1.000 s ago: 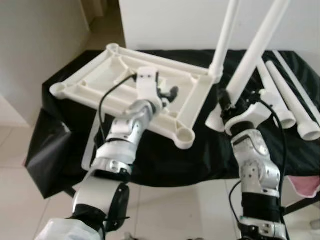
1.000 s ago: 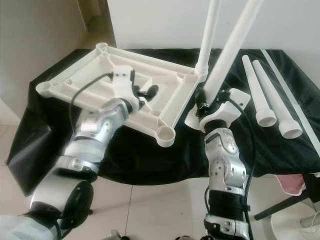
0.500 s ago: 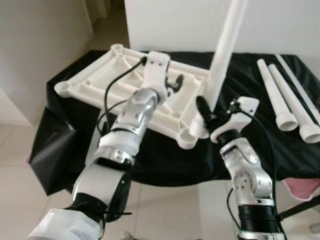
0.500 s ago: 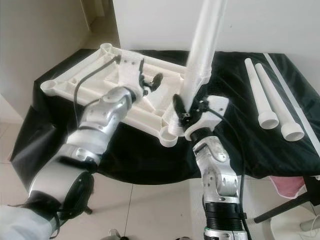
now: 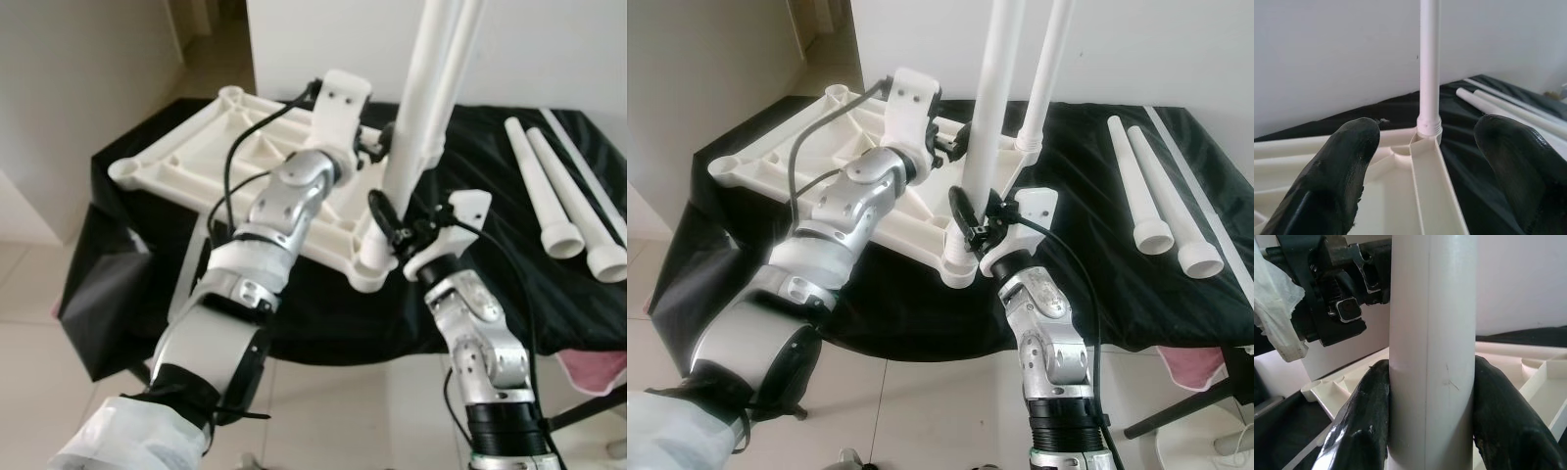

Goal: Building children table

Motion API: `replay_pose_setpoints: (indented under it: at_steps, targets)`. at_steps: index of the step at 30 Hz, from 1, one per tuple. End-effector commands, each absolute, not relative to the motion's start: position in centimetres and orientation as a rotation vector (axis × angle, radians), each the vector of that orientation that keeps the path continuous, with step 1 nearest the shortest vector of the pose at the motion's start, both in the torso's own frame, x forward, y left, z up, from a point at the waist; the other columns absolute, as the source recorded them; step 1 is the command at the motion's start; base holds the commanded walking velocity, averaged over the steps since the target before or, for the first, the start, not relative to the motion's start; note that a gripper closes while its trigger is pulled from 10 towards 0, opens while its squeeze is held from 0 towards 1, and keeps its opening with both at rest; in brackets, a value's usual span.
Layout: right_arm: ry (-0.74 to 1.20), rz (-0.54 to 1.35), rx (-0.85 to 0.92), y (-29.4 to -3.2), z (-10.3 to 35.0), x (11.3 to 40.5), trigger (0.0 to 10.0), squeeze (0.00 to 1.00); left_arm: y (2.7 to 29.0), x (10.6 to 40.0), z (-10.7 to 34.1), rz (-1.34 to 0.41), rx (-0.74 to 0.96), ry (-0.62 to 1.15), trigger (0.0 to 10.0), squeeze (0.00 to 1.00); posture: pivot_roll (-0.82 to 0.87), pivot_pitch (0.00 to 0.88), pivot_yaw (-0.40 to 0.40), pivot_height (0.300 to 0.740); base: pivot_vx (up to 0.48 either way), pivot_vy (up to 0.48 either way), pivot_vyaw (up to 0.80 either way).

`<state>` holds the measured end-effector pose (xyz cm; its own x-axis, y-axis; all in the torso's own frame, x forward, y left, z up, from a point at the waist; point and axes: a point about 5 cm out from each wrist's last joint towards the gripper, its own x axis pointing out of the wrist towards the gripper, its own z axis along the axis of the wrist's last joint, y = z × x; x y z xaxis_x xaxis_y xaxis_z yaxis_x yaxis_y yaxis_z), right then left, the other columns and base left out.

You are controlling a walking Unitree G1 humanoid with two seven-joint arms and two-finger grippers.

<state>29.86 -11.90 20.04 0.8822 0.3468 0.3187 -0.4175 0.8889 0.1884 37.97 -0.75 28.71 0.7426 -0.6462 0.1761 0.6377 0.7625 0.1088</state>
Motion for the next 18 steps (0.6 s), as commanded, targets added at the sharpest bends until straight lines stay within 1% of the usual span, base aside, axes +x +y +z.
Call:
replay_pose_setpoints:
  at_steps: [1, 18]
  targets:
    - [-0.231, 0.476, 0.235, -10.22, 19.4, 29.99, 10.0, 0.0, -4.05, 35.63, 30.68, -1.034, 0.087, -0.286, 10.0, 0.0, -0.09, 0.0, -0.012, 0.74, 0.0, 0.0, 0.0]
    - [-0.229, 0.423, 0.237, -10.62, 19.51, 30.61, 10.0, 0.0, -4.42, 34.98, 31.52, -1.055, 0.048, -0.309, 10.0, 0.0, -0.08, 0.0, -0.019, 0.74, 0.0, 0.0, 0.0]
